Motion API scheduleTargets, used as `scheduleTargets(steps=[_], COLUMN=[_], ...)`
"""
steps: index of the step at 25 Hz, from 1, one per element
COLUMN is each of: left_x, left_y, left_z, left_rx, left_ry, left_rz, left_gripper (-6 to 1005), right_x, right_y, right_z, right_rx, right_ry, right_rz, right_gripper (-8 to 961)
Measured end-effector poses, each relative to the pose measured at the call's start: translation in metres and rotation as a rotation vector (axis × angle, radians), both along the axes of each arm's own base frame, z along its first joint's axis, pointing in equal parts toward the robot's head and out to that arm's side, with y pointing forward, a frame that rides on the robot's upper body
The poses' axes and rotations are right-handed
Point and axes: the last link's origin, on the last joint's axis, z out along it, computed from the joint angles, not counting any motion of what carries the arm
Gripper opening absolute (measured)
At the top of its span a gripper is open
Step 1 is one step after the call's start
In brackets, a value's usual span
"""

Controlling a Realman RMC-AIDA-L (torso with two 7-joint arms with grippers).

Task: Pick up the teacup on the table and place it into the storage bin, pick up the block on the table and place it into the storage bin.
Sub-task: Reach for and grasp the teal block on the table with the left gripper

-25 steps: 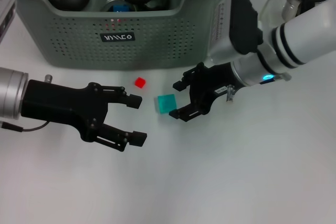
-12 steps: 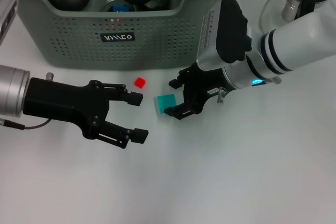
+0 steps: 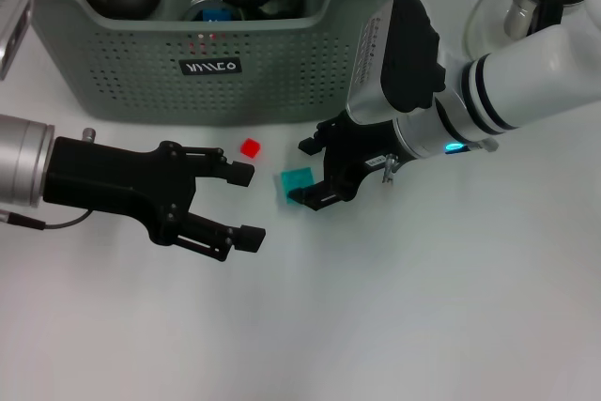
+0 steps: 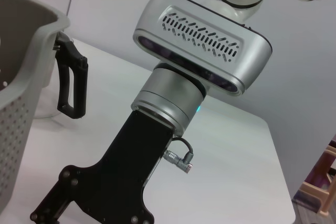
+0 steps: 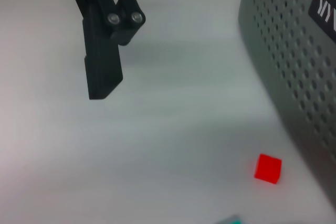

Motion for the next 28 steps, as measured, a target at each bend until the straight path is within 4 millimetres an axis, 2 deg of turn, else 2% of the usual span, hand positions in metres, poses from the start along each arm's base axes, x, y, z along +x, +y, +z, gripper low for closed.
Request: scheduleTargets(steps=[28], left_x=[0.0048], left_y=[0.0049], left_z=[-0.0002], left_rx=[0.004], left_ry=[0.002], left_rz=[-0.015], left_gripper=[952], right_x=[0.0051], right_y=[-0.0054], right_z=[-0.0030], right_rx=[-0.011], right_ry=[0.008], right_rz=[-0.018], right_gripper=[744])
